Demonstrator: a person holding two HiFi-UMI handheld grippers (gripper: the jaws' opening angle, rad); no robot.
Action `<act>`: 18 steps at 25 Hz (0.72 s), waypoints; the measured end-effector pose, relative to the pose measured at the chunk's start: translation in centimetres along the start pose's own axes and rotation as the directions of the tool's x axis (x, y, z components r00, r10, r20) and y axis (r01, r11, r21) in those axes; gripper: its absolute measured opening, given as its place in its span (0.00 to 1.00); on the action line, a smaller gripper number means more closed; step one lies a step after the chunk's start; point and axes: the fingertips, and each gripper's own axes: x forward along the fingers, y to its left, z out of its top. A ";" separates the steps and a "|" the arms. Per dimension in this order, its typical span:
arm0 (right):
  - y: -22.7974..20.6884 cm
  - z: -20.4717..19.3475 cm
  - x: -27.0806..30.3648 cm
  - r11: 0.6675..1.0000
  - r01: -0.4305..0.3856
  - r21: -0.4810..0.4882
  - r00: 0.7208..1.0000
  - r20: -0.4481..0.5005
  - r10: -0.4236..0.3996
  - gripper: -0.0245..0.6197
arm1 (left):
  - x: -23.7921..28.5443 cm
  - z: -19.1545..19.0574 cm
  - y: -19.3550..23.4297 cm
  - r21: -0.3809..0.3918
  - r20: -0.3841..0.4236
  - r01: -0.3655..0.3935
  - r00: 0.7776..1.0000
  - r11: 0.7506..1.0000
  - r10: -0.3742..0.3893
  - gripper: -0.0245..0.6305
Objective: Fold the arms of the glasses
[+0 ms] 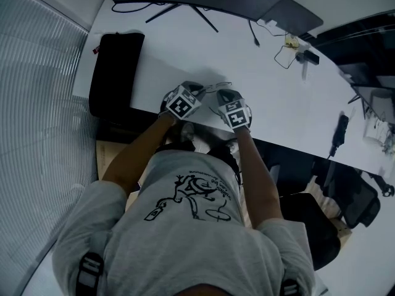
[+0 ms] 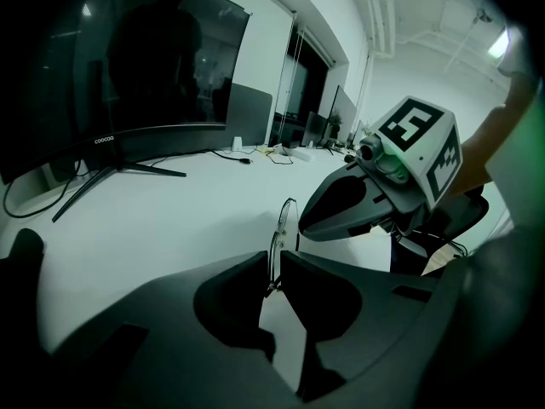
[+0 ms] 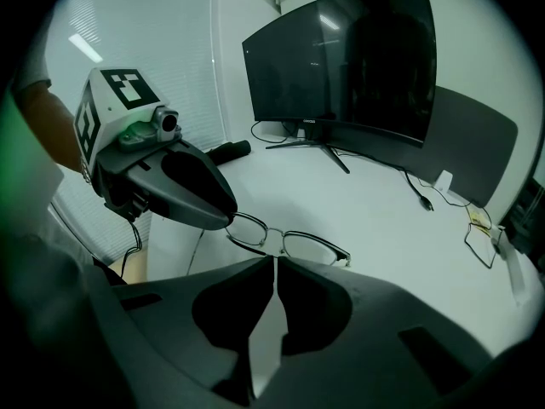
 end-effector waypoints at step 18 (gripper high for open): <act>1.5 -0.9 -2.8 1.000 -0.005 0.023 1.000 0.024 0.005 0.11 | -0.3 0.1 -0.2 0.006 -0.016 -0.017 1.000 1.000 0.017 0.13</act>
